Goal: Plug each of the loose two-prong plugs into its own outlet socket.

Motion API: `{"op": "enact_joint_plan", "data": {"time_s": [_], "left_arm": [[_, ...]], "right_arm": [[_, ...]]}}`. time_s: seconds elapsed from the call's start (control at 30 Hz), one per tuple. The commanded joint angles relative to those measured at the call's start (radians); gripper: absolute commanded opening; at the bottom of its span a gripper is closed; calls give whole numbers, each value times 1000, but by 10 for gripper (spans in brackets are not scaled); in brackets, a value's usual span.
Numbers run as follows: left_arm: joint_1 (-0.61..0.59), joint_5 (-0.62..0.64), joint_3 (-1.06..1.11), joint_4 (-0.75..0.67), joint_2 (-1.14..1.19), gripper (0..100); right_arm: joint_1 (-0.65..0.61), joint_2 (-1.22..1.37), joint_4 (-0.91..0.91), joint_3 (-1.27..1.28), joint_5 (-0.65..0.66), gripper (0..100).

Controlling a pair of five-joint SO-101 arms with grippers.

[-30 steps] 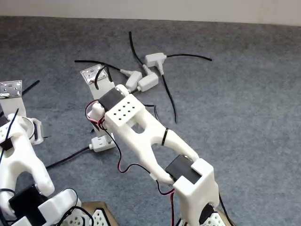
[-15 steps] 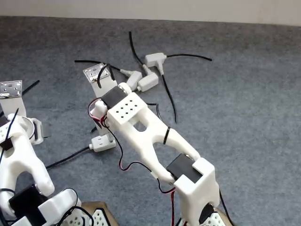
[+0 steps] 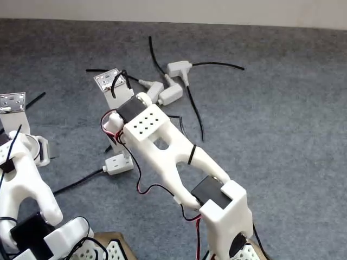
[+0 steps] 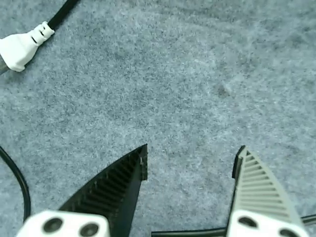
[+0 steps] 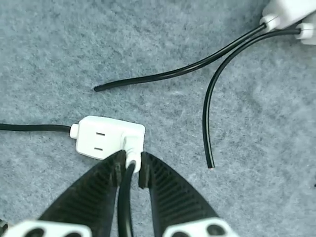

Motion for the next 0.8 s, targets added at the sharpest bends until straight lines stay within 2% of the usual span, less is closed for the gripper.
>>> {"op": "enact_joint_plan", "data": {"time_s": [0.0,0.3,0.5,0.77], "left_arm": [[2,-9,-39,-11,-8,288],[1,-9,-39,-9,-13,288],[1,-9,-39,-9,-13,288],[1,-9,-39,-9,-13,288]], "right_arm": [[10,-45,-4,-42,9,7],[-2,-47,-81,88,8,7],[-4,-48,-70,102,3,7],[-36,-48,96,-33,29,7]]}}
